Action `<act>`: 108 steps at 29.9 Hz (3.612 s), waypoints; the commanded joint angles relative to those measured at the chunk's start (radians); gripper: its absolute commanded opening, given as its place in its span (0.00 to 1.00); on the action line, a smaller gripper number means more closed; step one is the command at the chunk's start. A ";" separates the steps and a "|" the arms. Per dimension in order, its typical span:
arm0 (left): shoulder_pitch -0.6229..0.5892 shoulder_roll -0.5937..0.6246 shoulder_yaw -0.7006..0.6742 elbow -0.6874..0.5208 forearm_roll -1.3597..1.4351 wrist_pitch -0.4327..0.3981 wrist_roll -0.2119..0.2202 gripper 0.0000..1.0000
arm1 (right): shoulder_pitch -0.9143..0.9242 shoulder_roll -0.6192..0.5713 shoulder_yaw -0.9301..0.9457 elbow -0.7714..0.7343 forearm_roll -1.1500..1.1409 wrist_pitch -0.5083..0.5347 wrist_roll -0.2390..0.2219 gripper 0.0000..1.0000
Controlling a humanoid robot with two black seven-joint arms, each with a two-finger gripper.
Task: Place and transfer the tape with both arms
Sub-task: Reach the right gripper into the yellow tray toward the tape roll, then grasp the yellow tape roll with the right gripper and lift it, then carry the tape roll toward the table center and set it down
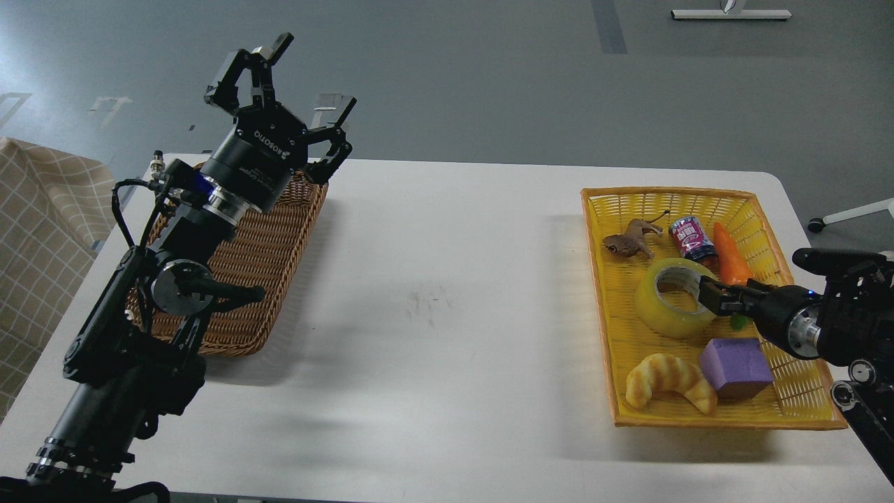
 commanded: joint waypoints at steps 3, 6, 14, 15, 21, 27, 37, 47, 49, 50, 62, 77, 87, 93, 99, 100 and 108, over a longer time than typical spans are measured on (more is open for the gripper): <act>-0.002 0.007 -0.001 0.001 -0.001 -0.001 -0.001 0.98 | 0.001 0.017 0.000 -0.004 -0.001 0.000 -0.001 0.70; -0.002 0.006 -0.001 0.002 -0.001 0.000 -0.001 0.98 | 0.001 0.023 -0.003 -0.005 -0.003 0.000 -0.001 0.70; -0.003 0.007 -0.001 0.014 0.001 -0.003 -0.001 0.98 | 0.004 0.061 -0.001 -0.050 -0.006 0.000 -0.001 0.67; -0.005 0.006 -0.001 0.016 0.001 -0.001 -0.001 0.98 | 0.004 0.066 -0.003 -0.053 -0.006 0.000 -0.001 0.65; -0.006 0.009 -0.001 0.016 0.001 -0.001 -0.001 0.98 | 0.004 0.081 -0.003 -0.074 -0.006 0.000 -0.007 0.32; -0.006 0.009 -0.001 0.019 0.001 -0.001 -0.002 0.98 | 0.007 0.081 -0.001 -0.078 -0.006 0.000 -0.007 0.08; -0.005 0.012 0.002 0.031 0.002 -0.004 -0.005 0.98 | 0.010 0.074 0.010 -0.073 -0.006 0.000 -0.006 0.03; -0.002 0.010 0.002 0.031 0.002 -0.004 -0.004 0.98 | 0.073 0.043 0.013 -0.068 -0.006 0.000 -0.001 0.02; 0.000 0.009 0.002 0.030 0.002 -0.004 -0.004 0.98 | 0.119 0.043 0.011 -0.068 -0.006 0.000 -0.001 0.02; 0.000 0.009 0.002 0.030 0.002 -0.004 -0.004 0.98 | 0.137 0.043 0.011 -0.070 -0.006 0.000 0.000 0.02; -0.003 0.009 0.004 0.030 0.002 -0.004 -0.004 0.98 | 0.422 0.115 -0.226 -0.096 -0.006 0.000 0.000 0.00; -0.003 0.012 0.001 0.030 0.002 -0.001 -0.004 0.98 | 0.554 0.343 -0.476 -0.185 -0.006 0.000 0.000 0.01; 0.003 0.018 -0.004 0.030 0.001 -0.001 -0.005 0.98 | 0.550 0.477 -0.521 -0.286 -0.006 0.000 -0.003 0.00; 0.003 0.021 -0.007 0.030 0.001 -0.001 -0.005 0.98 | 0.531 0.488 -0.536 -0.312 -0.006 0.000 -0.004 0.01; 0.005 0.020 -0.007 0.030 0.001 -0.001 -0.005 0.98 | 0.504 0.488 -0.581 -0.323 -0.006 0.000 -0.007 0.01; 0.006 0.020 -0.007 0.030 0.001 -0.001 -0.005 0.98 | 0.502 0.488 -0.581 -0.323 -0.006 0.000 -0.006 0.01; 0.008 0.021 -0.019 0.030 0.001 -0.004 -0.007 0.98 | 0.501 0.488 -0.581 -0.325 -0.006 0.000 -0.006 0.21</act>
